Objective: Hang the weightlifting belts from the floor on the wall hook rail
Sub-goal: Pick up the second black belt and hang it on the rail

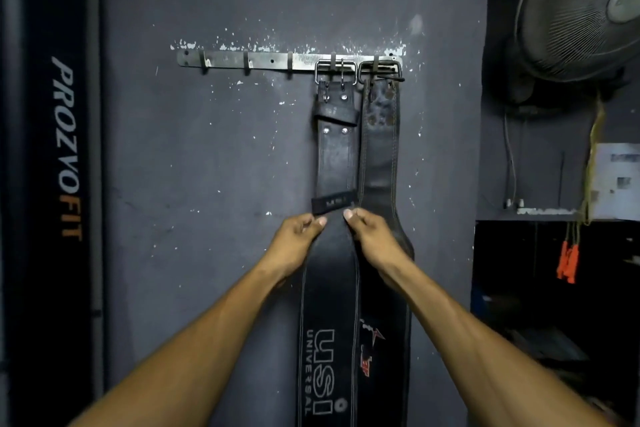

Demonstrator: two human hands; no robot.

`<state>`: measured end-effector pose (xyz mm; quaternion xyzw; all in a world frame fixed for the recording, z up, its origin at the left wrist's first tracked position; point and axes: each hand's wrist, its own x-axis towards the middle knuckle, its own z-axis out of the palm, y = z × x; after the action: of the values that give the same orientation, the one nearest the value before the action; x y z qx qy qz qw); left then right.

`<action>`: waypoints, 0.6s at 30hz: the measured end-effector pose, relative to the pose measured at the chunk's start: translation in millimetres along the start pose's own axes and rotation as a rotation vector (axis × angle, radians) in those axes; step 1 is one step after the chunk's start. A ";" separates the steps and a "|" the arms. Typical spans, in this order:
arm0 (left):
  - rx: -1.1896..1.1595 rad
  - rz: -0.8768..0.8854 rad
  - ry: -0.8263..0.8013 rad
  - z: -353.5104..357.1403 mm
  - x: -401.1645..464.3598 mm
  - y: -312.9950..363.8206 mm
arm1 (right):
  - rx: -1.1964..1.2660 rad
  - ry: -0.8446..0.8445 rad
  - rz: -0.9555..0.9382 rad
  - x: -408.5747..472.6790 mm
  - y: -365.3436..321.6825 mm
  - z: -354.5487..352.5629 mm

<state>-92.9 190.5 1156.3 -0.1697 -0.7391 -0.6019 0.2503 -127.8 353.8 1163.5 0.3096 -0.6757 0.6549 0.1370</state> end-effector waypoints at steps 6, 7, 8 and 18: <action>-0.089 -0.069 -0.094 4.3 -61.8 -23.3 | 0.022 -0.062 0.063 -53.5 31.3 8.8; -0.125 -0.072 -0.071 6.6 -73.1 -30.1 | 0.066 -0.059 0.066 -63.0 36.5 8.8; -0.183 -0.074 -0.025 8.5 -81.5 -34.4 | 0.134 -0.049 0.069 -71.1 39.8 8.0; -0.297 -0.173 0.061 26.2 -152.2 -65.8 | 0.284 -0.106 0.213 -147.1 64.0 6.0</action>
<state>-9.3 209.4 1012.0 -0.1226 -0.6458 -0.7287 0.1920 -51.4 379.9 1024.7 0.2867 -0.6115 0.7374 -0.0138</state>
